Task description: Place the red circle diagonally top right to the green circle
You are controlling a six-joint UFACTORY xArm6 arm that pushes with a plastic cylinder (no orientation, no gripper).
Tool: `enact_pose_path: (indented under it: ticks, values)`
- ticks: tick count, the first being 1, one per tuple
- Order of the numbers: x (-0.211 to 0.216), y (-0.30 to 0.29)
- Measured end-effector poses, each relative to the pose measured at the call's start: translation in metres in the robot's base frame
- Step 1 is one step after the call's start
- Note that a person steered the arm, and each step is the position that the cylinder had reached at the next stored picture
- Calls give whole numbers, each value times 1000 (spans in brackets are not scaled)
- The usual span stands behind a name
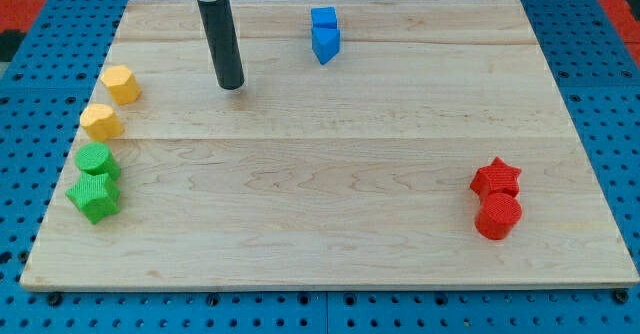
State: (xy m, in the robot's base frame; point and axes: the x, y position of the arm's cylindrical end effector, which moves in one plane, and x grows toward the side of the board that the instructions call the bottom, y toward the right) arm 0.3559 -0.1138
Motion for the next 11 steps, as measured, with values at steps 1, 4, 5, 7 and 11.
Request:
enact_pose_path:
  ticks: [1,4,5,7,11]
  values:
    - [0,0]
    - [7,1]
    - [7,1]
    - [23,4]
    - [203,28]
